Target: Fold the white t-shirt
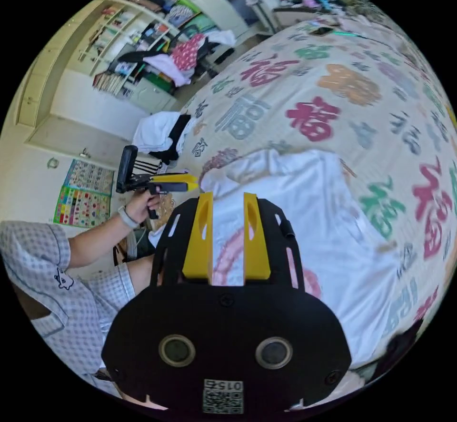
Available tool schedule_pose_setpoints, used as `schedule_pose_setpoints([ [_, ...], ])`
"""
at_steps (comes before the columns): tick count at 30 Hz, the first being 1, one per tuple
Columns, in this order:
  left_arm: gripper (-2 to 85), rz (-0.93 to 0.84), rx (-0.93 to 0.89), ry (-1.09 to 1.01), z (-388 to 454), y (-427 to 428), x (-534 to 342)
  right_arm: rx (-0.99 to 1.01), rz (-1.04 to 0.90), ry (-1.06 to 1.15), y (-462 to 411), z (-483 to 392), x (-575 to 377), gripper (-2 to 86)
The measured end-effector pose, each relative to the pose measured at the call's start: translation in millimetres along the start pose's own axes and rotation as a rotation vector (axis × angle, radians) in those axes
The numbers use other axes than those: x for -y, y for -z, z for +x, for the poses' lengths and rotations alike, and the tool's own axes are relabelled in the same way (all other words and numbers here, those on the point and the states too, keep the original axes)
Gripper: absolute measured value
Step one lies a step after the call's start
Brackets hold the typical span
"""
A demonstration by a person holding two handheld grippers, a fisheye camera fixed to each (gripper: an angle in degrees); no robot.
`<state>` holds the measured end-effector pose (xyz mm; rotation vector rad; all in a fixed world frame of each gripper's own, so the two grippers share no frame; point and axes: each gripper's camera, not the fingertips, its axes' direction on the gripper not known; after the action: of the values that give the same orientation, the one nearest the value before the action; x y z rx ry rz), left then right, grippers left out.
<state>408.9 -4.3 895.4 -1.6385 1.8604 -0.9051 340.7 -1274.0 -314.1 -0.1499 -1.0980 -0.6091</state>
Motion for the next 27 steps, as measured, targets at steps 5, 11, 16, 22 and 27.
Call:
schedule_pose_setpoints([
  [5,8.2,-0.019,-0.055,-0.169,1.6,5.1,-3.4,-0.016,-0.346,0.064,-104.5,-42.1,111.1,10.8],
  [11,8.4,-0.031,-0.069,-0.329,-3.7,51.3,-28.3,-0.224,-0.602,0.192,-159.5,-77.1,136.8,1.1],
  [16,9.6,0.021,-0.052,-0.238,-46.4,99.4,-45.7,-0.043,-0.211,0.077,-94.1,-78.4,155.0,-0.1],
  [22,8.8,0.105,-0.202,-0.079,-97.0,135.7,-31.7,0.069,-0.039,0.03,-89.6,-86.9,181.2,0.2],
  [27,1.9,0.013,-0.151,0.07,-134.6,155.8,-33.9,0.019,-0.158,0.083,-136.5,-98.1,201.6,2.3],
])
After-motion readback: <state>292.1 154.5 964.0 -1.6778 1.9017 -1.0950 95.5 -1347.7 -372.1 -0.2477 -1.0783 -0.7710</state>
